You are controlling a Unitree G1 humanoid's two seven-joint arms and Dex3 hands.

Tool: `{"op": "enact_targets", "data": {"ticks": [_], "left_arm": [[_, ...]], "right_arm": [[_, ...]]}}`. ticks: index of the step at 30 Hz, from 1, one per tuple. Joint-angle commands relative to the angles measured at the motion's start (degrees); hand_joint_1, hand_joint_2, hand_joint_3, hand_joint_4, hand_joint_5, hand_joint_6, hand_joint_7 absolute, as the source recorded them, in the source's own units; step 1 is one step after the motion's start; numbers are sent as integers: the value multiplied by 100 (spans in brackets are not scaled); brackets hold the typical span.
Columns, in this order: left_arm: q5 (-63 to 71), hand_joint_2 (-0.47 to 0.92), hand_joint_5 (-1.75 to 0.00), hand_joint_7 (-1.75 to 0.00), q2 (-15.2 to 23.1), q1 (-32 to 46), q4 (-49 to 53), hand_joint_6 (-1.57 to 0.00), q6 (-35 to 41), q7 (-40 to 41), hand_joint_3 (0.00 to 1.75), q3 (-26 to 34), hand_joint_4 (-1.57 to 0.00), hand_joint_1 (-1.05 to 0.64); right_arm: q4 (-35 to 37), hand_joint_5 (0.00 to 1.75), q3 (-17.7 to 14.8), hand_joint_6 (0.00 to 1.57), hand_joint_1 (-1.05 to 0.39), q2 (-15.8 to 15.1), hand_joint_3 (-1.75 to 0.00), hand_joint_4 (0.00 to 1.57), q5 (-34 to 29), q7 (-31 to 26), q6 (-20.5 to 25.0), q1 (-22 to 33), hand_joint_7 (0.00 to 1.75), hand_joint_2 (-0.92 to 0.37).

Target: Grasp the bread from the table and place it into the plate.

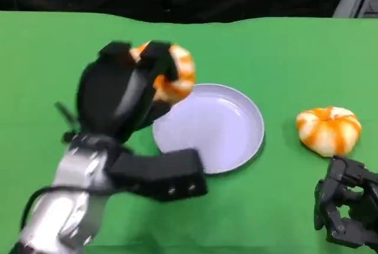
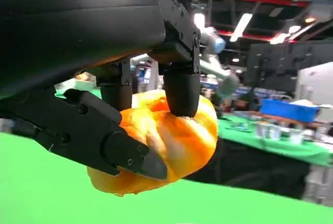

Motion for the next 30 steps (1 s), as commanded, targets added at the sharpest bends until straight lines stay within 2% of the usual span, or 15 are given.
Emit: {"op": "enact_targets", "data": {"ticks": [1, 3, 6, 10, 15, 18, 20, 21, 22, 23, 24, 25, 26, 28, 30], "left_arm": [[-58, 84, -175, -148, -251, -804, 1213, -72, -69, -10, 12, -248, -71, -3], [-198, 87, -175, -149, -416, -1104, 1823, -70, -151, -6, 10, -324, -69, -3], [-532, 91, -175, -163, -706, -1616, 2995, -61, -527, 46, 7, -416, -69, -3], [-722, 92, -175, -173, -876, -1976, 3934, -52, -855, 231, 5, -515, -67, -2], [-1006, 92, -164, -142, -929, -2167, 4804, -70, -1429, 180, 8, -580, -72, -1], [-1234, 92, -165, -140, -905, -2209, 5252, -72, -1886, -19, 17, -576, -72, 1], [-1317, 92, -144, -116, -908, -2208, 5448, -78, -2021, -108, 22, -590, -76, -1], [-1358, 92, -121, -92, -904, -2192, 5540, -86, -2117, -121, 21, -598, -80, -2], [-1462, 92, -112, -76, -915, -2160, 5581, -92, -2143, -264, 20, -561, -80, -3], [-1560, 92, -87, -55, -899, -2131, 5571, -95, -2156, -510, 19, -544, -74, -8], [-1639, 92, -46, -27, -873, -2109, 5533, -90, -2153, -740, 20, -544, -57, -19], [-1683, 92, -27, -15, -839, -2094, 5475, -85, -2139, -935, 20, -560, -50, -25], [-1701, 92, -12, -6, -811, -2084, 5427, -77, -2130, -1048, 21, -577, -41, -32], [-1645, 92, -5, -2, -732, -2059, 5304, -73, -2117, -1145, 22, -653, -37, -36], [-1531, 92, -1, 0, -633, -2021, 5125, -46, -2079, -1173, 31, -763, -9, -66]], "right_arm": [[165, 175, -17, 72, -10, -26, -116, 87, 24, 13, -102, -89, 170, -58], [218, 175, -17, 72, -10, 7, -116, 87, 46, 31, -192, -110, 170, -57], [236, 175, -8, 73, -14, 44, -116, 89, 56, 32, -269, -112, 171, -55], [163, 175, 3, 74, -13, 76, -123, 89, 42, -10, -239, -51, 170, -52], [5, 175, 46, 76, -13, 68, -126, 90, 19, -34, -146, 17, 170, -49], [-72, 175, 81, 76, -13, 70, -125, 90, 46, -12, -102, 65, 171, -50], [-108, 175, 100, 76, -12, 82, -125, 90, 27, -37, -112, 100, 170, -51], [-119, 175, 107, 76, -11, 90, -125, 91, 40, -36, -119, 109, 170, -51], [-123, 175, 114, 76, -11, 93, -125, 91, 63, -25, -125, 114, 170, -51], [-128, 175, 121, 76, -10, 91, -126, 91, 63, -25, -134, 117, 170, -51], [-128, 175, 127, 76, -10, 89, -126, 91, 62, -24, -147, 120, 169, -51], [-130, 175, 133, 76, -10, 88, -126, 91, 46, -35, -158, 124, 169, -51], [-132, 175, 136, 76, -10, 87, -127, 91, 34, -44, -164, 127, 169, -51], [-182, 175, 147, 76, -10, 84, -127, 90, 27, -69, -112, 147, 169, -51], [-221, 175, 156, 76, -10, 84, -127, 90, 27, -91, -76, 165, 169, -51]]}}
